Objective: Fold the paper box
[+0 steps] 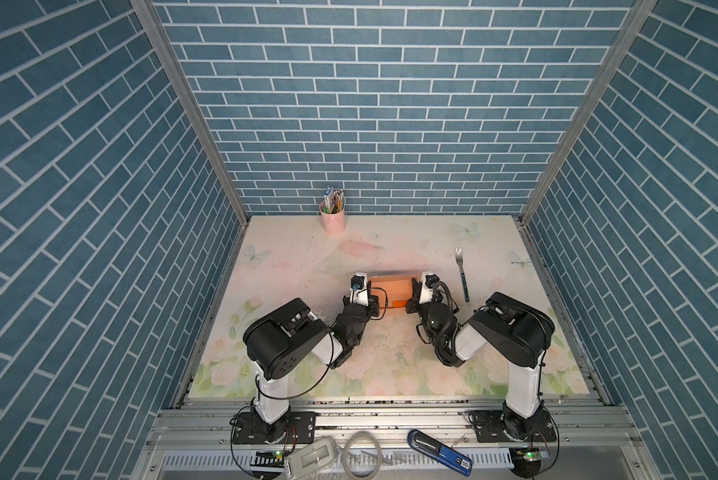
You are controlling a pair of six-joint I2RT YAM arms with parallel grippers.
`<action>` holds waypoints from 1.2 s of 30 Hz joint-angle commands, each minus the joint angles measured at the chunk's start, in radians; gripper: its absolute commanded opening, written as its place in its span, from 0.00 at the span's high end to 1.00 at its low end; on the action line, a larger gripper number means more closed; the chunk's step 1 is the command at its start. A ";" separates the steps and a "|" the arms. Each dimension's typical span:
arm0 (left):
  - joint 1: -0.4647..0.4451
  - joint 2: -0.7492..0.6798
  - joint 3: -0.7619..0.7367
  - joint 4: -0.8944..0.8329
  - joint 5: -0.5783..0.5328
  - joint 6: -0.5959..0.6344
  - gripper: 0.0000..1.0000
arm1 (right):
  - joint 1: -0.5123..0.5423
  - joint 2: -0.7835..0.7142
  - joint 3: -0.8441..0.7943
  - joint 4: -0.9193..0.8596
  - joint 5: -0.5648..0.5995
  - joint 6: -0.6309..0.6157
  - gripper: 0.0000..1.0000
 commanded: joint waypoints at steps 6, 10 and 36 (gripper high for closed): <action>-0.031 -0.028 -0.020 -0.022 0.082 0.020 0.87 | 0.052 0.009 -0.025 -0.099 -0.090 -0.035 1.00; -0.031 -0.081 -0.042 -0.025 0.083 0.040 0.77 | 0.052 -0.018 -0.034 -0.100 -0.079 -0.054 1.00; -0.059 -0.544 -0.336 -0.184 0.087 0.042 0.37 | 0.053 -0.025 -0.039 -0.100 -0.063 -0.079 1.00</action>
